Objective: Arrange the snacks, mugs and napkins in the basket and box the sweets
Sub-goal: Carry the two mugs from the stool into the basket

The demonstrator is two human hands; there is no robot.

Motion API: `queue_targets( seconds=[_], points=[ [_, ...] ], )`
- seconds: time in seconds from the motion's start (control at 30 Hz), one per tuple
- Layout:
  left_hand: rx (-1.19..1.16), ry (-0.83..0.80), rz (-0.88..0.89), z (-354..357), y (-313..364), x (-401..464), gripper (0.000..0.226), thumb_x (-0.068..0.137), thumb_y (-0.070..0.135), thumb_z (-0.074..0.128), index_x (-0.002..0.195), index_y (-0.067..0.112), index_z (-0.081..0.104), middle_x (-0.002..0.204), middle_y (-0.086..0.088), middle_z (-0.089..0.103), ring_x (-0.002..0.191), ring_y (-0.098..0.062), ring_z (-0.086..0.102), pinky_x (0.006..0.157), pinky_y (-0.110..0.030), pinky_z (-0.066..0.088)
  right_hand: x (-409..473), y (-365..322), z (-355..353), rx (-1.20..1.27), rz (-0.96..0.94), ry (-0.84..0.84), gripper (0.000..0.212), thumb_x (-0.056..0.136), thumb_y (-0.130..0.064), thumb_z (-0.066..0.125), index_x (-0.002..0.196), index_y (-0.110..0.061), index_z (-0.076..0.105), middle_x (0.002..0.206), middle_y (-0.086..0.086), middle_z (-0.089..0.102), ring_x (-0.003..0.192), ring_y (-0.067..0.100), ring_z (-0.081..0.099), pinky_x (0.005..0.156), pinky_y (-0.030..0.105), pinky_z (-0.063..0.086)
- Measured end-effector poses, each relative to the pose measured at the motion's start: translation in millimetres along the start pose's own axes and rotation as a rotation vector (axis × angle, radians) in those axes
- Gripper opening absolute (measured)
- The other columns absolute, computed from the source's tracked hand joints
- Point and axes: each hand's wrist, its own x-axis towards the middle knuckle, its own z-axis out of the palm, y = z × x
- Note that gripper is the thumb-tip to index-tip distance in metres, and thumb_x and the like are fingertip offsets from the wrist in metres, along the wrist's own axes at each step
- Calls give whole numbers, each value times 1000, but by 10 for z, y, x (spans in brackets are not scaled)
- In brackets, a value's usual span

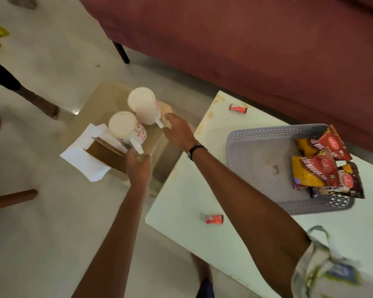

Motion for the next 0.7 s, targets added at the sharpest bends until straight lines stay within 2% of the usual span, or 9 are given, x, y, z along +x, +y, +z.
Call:
queue_targets(
  seconds=[0.1, 0.17, 0.23, 0.3, 0.43, 0.47, 0.53, 0.6, 0.7],
  points=[
    [-10, 0, -3, 34, -35, 202, 39, 86, 6, 52, 125, 8, 47, 123, -5, 57, 113, -23, 53, 94, -36, 46, 222, -4, 122, 26, -19, -36, 38, 92, -10, 53, 129, -5, 52, 129, 15, 60, 117, 31, 56, 93, 37, 48],
    [-17, 15, 29, 46, -58, 296, 33, 89, 9, 53, 122, 8, 50, 114, -2, 57, 105, -19, 54, 88, -30, 44, 306, 5, 209, 19, -61, -40, 31, 91, -9, 55, 121, -2, 57, 122, 17, 63, 109, 32, 58, 76, 28, 43],
    [10, 35, 80, 53, -69, 359, 27, 92, 13, 53, 117, 3, 54, 111, -5, 59, 99, -15, 52, 86, -27, 41, 312, 21, 281, 31, -82, -9, 24, 93, -10, 53, 113, -2, 61, 112, 17, 66, 93, 29, 57, 63, 23, 35],
    [56, 49, 123, 47, -86, 390, 23, 93, 13, 53, 108, -3, 58, 110, -13, 63, 96, -15, 51, 86, -27, 40, 263, 70, 345, 49, -92, 32, 21, 95, -10, 50, 110, -2, 62, 105, 15, 67, 82, 21, 51, 56, 22, 32],
    [109, 86, 191, 24, -130, 323, 21, 93, 11, 54, 96, -8, 61, 108, -19, 66, 102, -25, 57, 90, -30, 42, 77, 214, 352, 127, -87, 86, 14, 94, -6, 50, 96, 0, 64, 91, 8, 60, 79, 17, 48, 60, 14, 35],
    [114, 84, 204, 20, -132, 277, 19, 93, 11, 54, 96, -7, 62, 109, -18, 66, 106, -27, 58, 91, -30, 43, 4, 248, 324, 139, -86, 96, 12, 94, -6, 52, 89, -5, 62, 90, 8, 59, 79, 17, 47, 60, 9, 34],
    [120, 60, 219, 32, -120, 143, 19, 92, 11, 55, 102, -4, 63, 114, -16, 66, 111, -26, 58, 93, -32, 44, -179, 319, 254, 152, -85, 139, 12, 94, -8, 54, 83, -9, 59, 87, 11, 59, 77, 15, 46, 61, 7, 35],
    [116, 21, 251, 63, -112, -48, 20, 93, 12, 55, 104, -2, 63, 108, -11, 66, 105, -19, 58, 92, -32, 45, -434, 392, 152, 188, -83, 230, 12, 94, -10, 55, 88, -3, 64, 85, 11, 62, 73, 12, 46, 65, 13, 35],
    [124, -92, 318, 175, -88, -392, 13, 92, 9, 54, 93, 0, 63, 93, -11, 67, 86, -17, 58, 74, -23, 43, -939, 551, -122, 268, -58, 384, 11, 91, -7, 58, 82, -10, 60, 73, -9, 54, 66, 4, 45, 63, 13, 36]
  ],
)
